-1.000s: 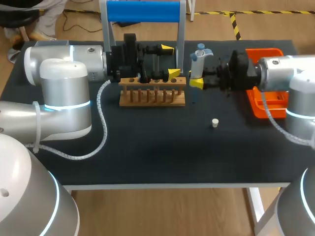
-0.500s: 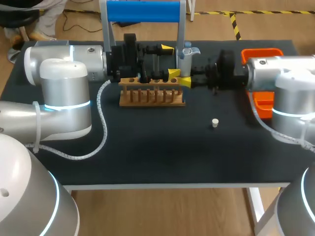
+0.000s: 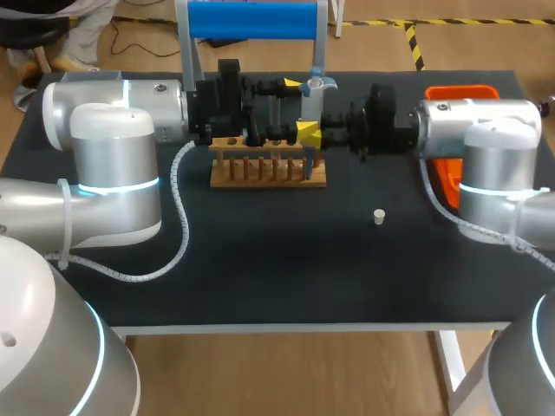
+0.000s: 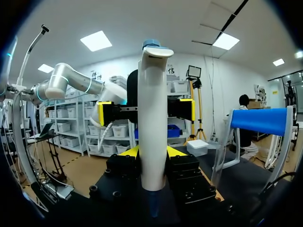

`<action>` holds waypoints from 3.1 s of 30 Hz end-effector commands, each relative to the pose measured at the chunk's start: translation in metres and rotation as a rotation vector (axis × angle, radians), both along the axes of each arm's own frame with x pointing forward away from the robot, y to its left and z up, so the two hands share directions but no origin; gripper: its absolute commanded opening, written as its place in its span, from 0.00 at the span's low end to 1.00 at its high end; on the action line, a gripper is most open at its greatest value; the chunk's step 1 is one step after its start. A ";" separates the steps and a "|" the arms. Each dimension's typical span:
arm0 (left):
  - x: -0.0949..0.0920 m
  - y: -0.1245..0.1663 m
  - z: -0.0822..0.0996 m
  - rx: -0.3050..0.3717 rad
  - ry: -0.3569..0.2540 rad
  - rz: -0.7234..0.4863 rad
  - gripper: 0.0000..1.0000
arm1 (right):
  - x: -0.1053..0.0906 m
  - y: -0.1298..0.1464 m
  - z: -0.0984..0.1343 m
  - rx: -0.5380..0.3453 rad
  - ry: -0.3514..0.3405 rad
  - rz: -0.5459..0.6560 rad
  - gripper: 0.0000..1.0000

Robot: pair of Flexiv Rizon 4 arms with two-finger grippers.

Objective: Invert the test tube, pick up the pipette, mount the tip to pipette, aspirate from beaker and dispense into the tube, eject the tip, return the pipette, and cap with the stopper.

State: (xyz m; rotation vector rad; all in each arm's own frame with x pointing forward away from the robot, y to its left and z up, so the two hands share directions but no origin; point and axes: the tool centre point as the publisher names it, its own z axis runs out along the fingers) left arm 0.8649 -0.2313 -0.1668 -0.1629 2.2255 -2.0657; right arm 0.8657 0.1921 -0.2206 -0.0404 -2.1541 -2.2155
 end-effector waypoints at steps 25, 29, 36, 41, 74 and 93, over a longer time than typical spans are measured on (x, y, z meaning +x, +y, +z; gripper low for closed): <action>-0.001 -0.001 -0.001 -0.004 -0.002 0.004 1.00 | 0.008 0.019 0.006 0.033 -0.054 -0.042 0.00; -0.001 -0.001 -0.001 -0.004 -0.002 0.004 1.00 | 0.008 0.019 0.006 0.036 -0.056 -0.052 0.00; -0.001 -0.001 -0.001 -0.004 -0.002 0.004 0.31 | 0.008 0.019 0.007 0.041 -0.056 -0.063 0.00; -0.001 -0.001 -0.001 -0.004 -0.002 0.004 0.00 | 0.009 0.019 0.006 0.045 -0.052 -0.067 0.00; -0.001 -0.001 -0.001 -0.004 -0.002 0.004 0.00 | 0.059 -0.087 0.027 -0.047 -0.092 -0.101 1.00; -0.001 -0.001 -0.001 -0.004 -0.002 0.004 0.00 | 0.185 -0.059 0.046 -0.178 -0.147 -0.308 1.00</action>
